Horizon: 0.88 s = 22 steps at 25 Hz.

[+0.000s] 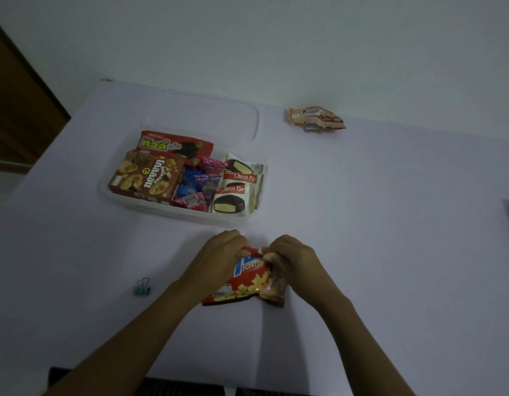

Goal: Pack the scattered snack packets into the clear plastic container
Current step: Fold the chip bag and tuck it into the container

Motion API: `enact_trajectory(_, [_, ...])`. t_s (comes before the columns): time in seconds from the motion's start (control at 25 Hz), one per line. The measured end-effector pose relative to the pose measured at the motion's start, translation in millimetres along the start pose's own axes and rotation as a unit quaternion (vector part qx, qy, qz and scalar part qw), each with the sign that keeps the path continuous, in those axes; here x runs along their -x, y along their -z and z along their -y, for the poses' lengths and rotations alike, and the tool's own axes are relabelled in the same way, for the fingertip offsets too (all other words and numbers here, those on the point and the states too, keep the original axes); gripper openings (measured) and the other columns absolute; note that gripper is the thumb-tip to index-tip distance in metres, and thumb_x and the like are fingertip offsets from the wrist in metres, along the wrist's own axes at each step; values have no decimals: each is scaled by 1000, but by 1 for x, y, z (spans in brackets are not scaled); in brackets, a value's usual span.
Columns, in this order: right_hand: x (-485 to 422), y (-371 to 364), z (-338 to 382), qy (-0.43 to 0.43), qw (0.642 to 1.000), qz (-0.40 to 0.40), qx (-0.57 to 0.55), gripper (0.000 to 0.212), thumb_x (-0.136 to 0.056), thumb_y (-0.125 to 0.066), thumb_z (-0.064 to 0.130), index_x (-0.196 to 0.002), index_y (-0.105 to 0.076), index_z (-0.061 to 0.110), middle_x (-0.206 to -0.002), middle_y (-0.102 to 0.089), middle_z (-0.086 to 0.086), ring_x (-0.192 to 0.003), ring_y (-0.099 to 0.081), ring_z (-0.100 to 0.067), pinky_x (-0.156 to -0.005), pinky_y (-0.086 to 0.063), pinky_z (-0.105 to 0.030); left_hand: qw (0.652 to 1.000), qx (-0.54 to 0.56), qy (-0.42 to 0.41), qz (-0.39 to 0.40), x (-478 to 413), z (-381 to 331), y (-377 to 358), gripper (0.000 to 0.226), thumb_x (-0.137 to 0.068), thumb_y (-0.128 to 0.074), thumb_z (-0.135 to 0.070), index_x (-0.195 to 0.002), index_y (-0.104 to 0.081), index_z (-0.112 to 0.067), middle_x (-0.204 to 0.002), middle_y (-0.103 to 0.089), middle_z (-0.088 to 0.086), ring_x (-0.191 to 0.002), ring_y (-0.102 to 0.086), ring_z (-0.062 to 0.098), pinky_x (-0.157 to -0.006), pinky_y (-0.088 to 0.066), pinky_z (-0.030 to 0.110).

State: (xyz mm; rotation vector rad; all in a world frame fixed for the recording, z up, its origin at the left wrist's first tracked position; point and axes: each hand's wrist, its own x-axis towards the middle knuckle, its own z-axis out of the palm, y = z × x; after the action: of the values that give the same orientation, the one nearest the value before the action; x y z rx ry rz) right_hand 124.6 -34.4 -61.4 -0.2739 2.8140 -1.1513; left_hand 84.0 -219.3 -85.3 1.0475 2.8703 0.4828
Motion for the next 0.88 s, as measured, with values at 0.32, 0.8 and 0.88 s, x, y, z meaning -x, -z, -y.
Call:
enact_trajectory(0.32, [-8,-1,3,33,995,17,97,25,-85,-65,21,-106,-67,7,-104,-66,-10,-95,-62,-20,-83,-46,-19,1000,14,-6,-13,11,-10,8,64,-36,-86,-56,-81,-65,-16,-67,-70,-2,-52,-66,6,-49,-52,15])
enact_trajectory(0.8, [-1,-14,-2,170,973,-74,137,38,-75,-61,44,-92,-60,10,-78,-64,-7,-64,-64,-15,-61,-53,-19,992,115,61,7,15,-8,10,55,-55,-69,-53,-92,-62,-13,-73,-72,1,-57,-68,8,-55,-52,15])
enact_trajectory(0.88, [1,-17,-7,186,966,-79,162,48,-66,-78,41,-98,-56,12,-82,-65,-7,-69,-64,-15,-64,-53,-21,980,165,113,-6,11,-11,18,45,-72,-58,-49,-87,-64,-8,-78,-71,5,-60,-65,6,-64,-49,11])
